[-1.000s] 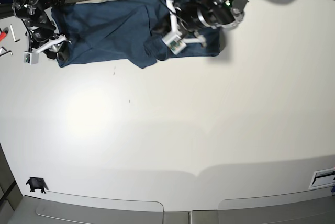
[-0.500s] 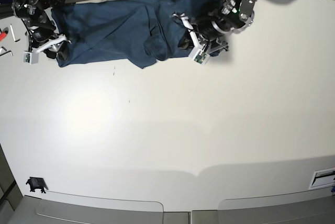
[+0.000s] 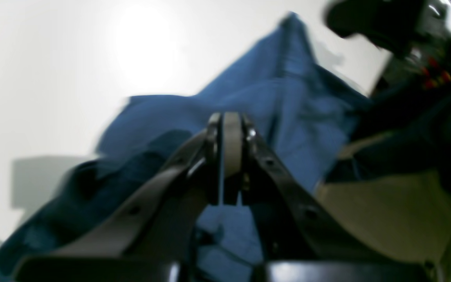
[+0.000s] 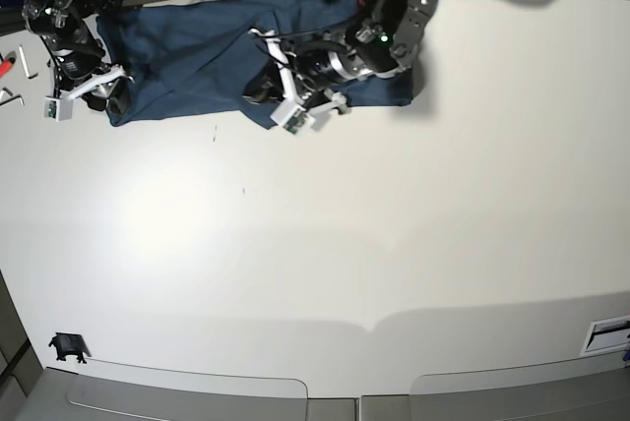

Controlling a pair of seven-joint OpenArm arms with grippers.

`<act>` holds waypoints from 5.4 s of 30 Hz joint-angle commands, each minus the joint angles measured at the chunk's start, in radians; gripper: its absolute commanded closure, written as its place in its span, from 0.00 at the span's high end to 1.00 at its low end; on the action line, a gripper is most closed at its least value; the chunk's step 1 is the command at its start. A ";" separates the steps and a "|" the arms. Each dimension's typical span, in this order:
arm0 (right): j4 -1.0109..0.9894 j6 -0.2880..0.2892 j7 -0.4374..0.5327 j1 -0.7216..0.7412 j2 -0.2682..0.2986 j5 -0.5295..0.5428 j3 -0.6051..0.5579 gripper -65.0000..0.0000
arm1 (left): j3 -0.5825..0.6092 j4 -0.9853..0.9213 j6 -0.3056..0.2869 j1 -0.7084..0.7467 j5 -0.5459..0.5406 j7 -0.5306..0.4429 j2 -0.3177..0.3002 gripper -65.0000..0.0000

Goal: Fold the T-shirt properly
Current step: 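Lower the folded hem onto the shirt and press it flat with the left gripper, then release and raise the left gripper away from the shirt, then grasp the collar end with the right gripper and fold it over the hem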

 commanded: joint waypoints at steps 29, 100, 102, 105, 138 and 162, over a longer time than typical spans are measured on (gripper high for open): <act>0.014 0.004 0.023 0.005 0.016 0.014 0.006 0.41 | -0.021 -0.047 0.085 0.044 0.246 -0.112 0.014 0.00; -0.674 0.149 -0.405 0.153 0.327 0.487 -0.259 0.11 | 0.119 0.370 0.200 0.019 0.508 0.055 -0.142 0.33; -0.674 0.149 -0.406 0.153 0.327 0.487 -0.259 0.00 | 0.119 0.387 0.227 0.022 0.547 0.068 -0.182 0.33; -0.674 0.149 -0.406 0.153 0.327 0.486 -0.259 0.00 | 0.118 0.399 0.276 0.042 0.637 0.080 -0.246 0.33; -0.585 0.149 -0.479 0.153 0.327 0.696 -0.259 0.00 | -0.605 0.305 -0.100 0.388 -0.078 -0.023 -0.460 0.00; -0.040 0.149 -0.479 0.146 0.041 0.911 -0.283 0.00 | -0.607 0.100 -0.148 0.383 -0.112 -0.026 -0.454 0.00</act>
